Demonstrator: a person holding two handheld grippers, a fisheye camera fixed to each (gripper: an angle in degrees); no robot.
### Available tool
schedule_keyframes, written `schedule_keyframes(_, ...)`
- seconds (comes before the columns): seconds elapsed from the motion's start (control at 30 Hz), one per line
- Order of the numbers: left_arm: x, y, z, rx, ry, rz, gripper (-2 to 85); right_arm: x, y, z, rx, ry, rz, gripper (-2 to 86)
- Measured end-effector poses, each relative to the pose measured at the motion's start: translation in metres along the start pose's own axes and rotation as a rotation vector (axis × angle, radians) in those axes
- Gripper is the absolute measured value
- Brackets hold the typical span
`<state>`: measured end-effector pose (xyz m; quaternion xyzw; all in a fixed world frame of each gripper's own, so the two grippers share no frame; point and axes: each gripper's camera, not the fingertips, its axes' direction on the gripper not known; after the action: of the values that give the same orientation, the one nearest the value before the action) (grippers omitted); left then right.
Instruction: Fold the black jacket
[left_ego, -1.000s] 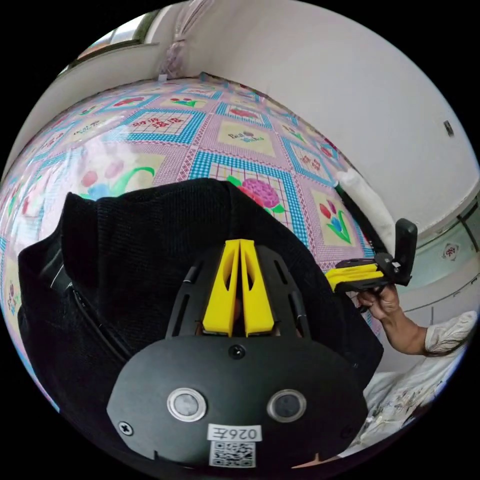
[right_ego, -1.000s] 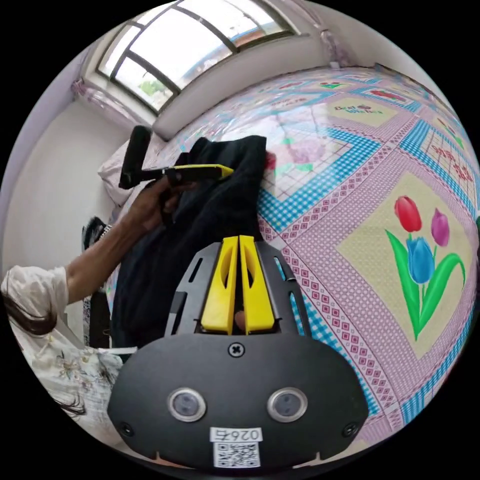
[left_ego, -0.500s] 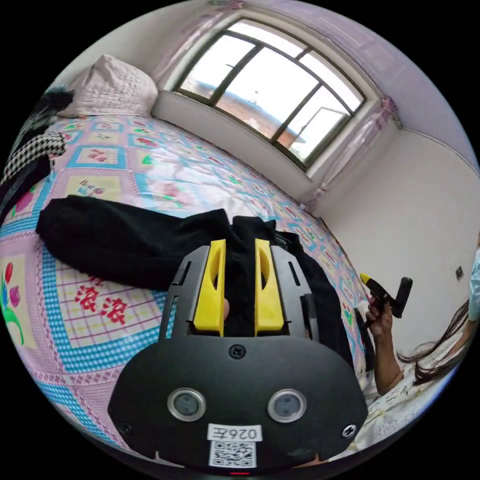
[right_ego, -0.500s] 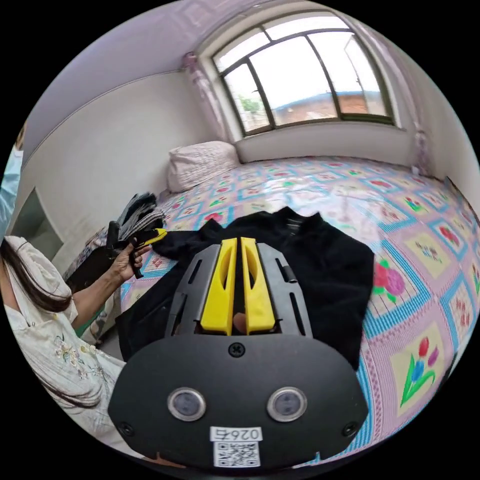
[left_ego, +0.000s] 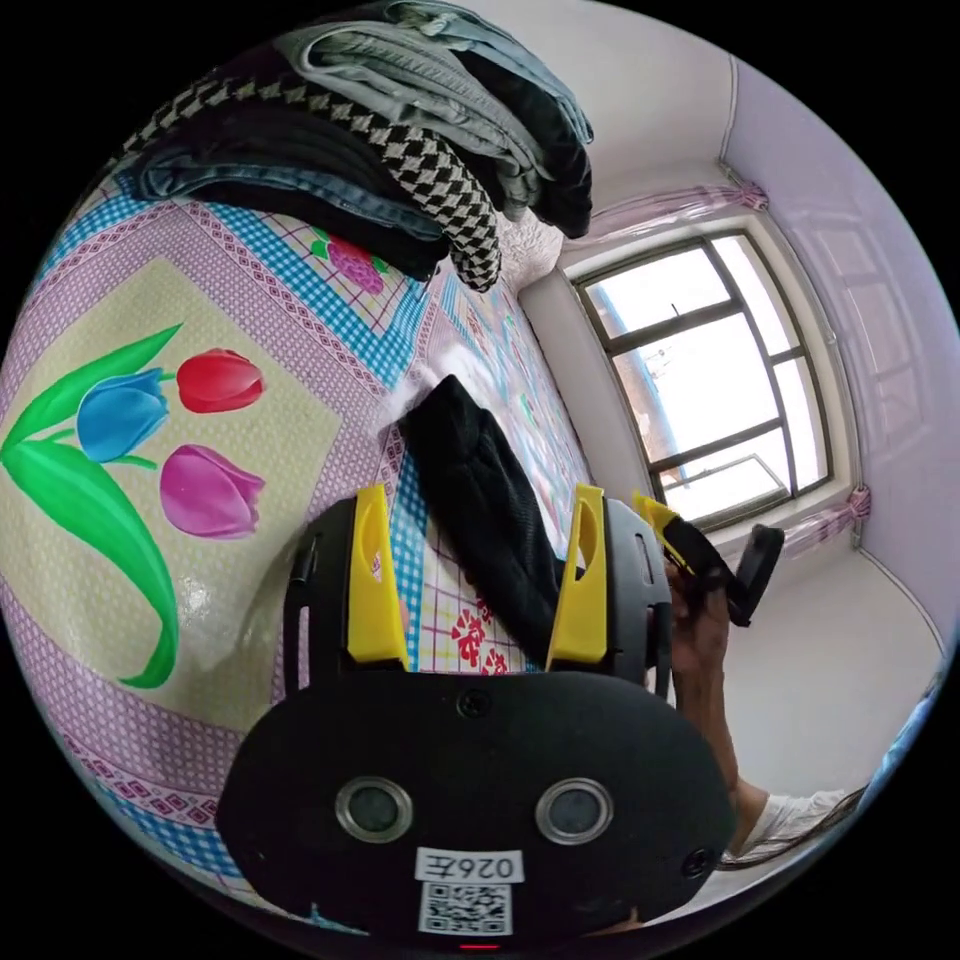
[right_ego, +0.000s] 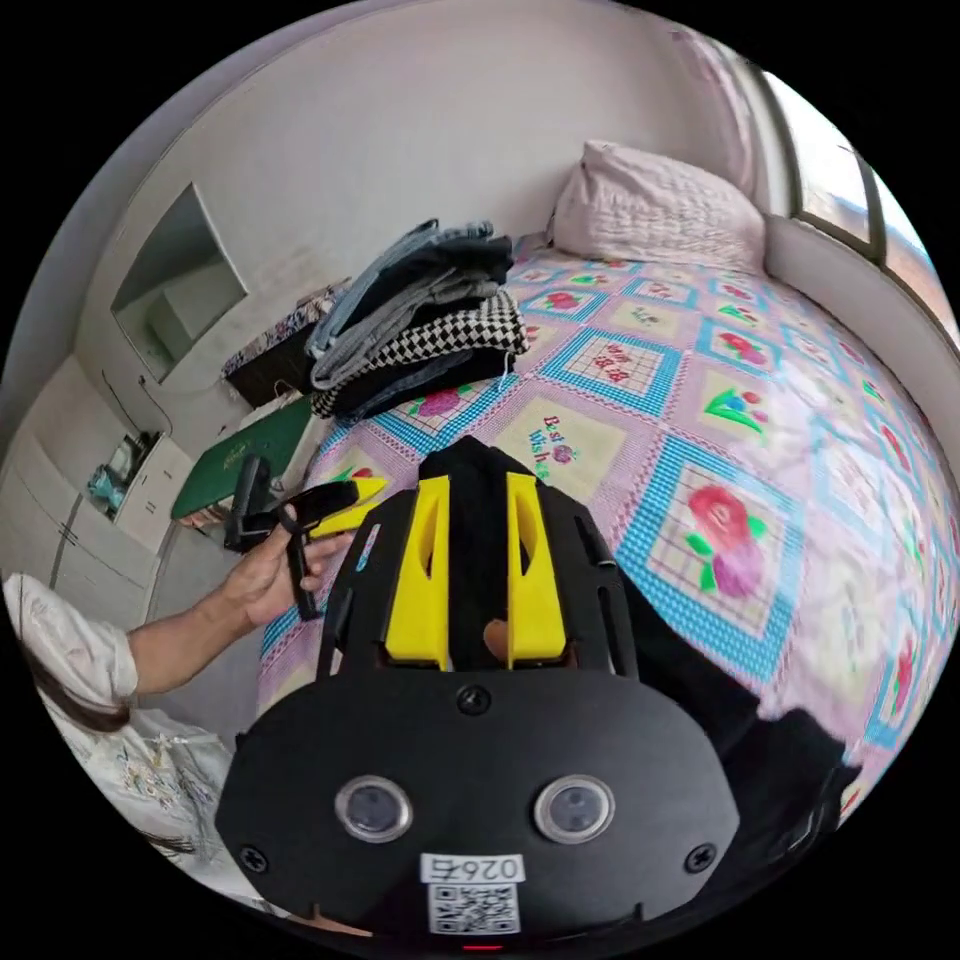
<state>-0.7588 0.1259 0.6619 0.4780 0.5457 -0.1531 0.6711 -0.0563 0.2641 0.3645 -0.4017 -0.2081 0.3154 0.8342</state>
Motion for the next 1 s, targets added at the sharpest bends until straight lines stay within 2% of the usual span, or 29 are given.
schedule_keyframes(0.13,0.017,-0.018,-0.005,-0.039,0.021,0.028,24.0,0.008,-0.079,0.106,-0.189,-0.082,-0.002,10.3)
schedule_keyframes(0.3,0.039,-0.026,-0.003,-0.082,-0.007,0.080,18.6,0.004,-0.110,0.193,-0.479,-0.002,-0.123,13.7)
schedule_keyframes(0.37,0.043,-0.028,0.001,-0.100,-0.047,0.079,12.4,-0.003,-0.100,0.222,-0.605,0.054,-0.160,11.2)
schedule_keyframes(0.4,0.042,-0.029,0.002,-0.117,-0.095,0.064,6.8,-0.006,-0.100,0.219,-0.575,0.082,-0.175,8.5)
schedule_keyframes(0.43,0.039,-0.031,0.001,-0.149,-0.095,0.045,5.7,-0.012,-0.099,0.213,-0.570,0.059,-0.192,3.1)
schedule_keyframes(0.5,0.032,-0.035,-0.013,-0.183,0.031,-0.015,4.8,-0.018,-0.097,0.201,-0.556,0.095,-0.211,1.1)
schedule_keyframes(0.57,0.039,-0.033,-0.043,-0.126,0.141,-0.014,4.4,-0.026,-0.099,0.163,-0.468,0.074,-0.245,0.6)
schedule_keyframes(0.67,0.101,-0.025,-0.098,-0.026,0.244,0.151,4.0,-0.027,-0.110,0.074,-0.252,-0.034,-0.232,0.6)
schedule_keyframes(0.8,0.247,0.023,-0.166,0.040,0.337,0.538,3.9,-0.022,-0.097,-0.067,0.003,-0.142,-0.235,1.1)
schedule_keyframes(0.93,0.367,0.125,-0.189,0.014,0.485,0.842,4.2,-0.015,0.002,-0.253,0.316,-0.178,-0.238,1.2)
schedule_keyframes(1.0,0.401,0.180,-0.181,-0.055,0.585,0.902,4.4,-0.012,0.070,-0.324,0.420,-0.165,-0.211,1.2)
